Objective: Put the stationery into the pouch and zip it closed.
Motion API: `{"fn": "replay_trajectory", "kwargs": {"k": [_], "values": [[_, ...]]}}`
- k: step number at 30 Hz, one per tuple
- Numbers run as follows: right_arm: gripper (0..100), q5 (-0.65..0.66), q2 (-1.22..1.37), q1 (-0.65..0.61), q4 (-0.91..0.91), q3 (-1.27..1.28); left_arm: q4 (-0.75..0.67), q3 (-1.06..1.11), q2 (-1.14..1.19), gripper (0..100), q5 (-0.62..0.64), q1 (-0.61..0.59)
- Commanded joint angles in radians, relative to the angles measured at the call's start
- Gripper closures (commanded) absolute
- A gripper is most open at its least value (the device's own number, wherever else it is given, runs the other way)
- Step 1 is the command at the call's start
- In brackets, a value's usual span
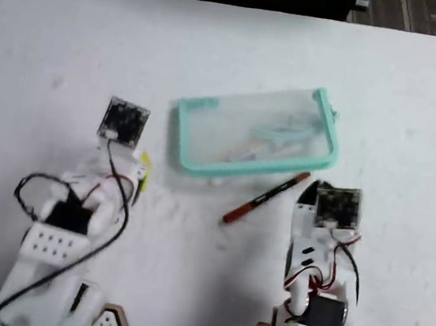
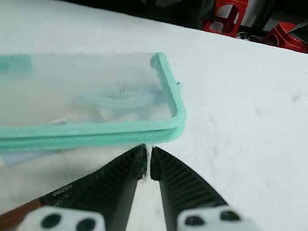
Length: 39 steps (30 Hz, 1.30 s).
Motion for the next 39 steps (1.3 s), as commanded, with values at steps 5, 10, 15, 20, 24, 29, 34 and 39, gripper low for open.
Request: {"fn": "replay_trajectory", "kwargs": {"k": [5,10,15,20,24,29,34,39], "values": [[98.1,0.041,-0.005,-0.027,0.022,0.009,-0.023,-0.201,0.346,90,-0.005,-0.027],[98.2,0.041,0.002,-0.027,0.053,-0.031,-0.028,-0.204,0.354,90,-0.005,-0.012],[98.2,0.106,0.012,-0.028,0.094,-0.124,-0.034,-0.203,0.354,90,-0.005,-0.010],[98.1,0.123,0.223,-0.033,0.131,-0.331,-0.048,-0.196,0.354,90,-0.005,-0.010],[98.1,0.121,0.618,-0.093,0.211,-0.649,-0.040,-0.196,0.354,90,-0.005,-0.010],[98.1,0.106,1.110,-0.022,0.409,-1.137,-0.044,-0.180,0.348,90,-0.005,-0.010],[98.1,-0.138,1.434,0.186,0.467,-1.505,-0.057,-0.178,0.348,90,-0.005,-0.010],[98.1,-0.186,1.739,0.145,0.463,-1.712,-0.081,-0.172,0.348,90,-0.005,-0.010]]}}
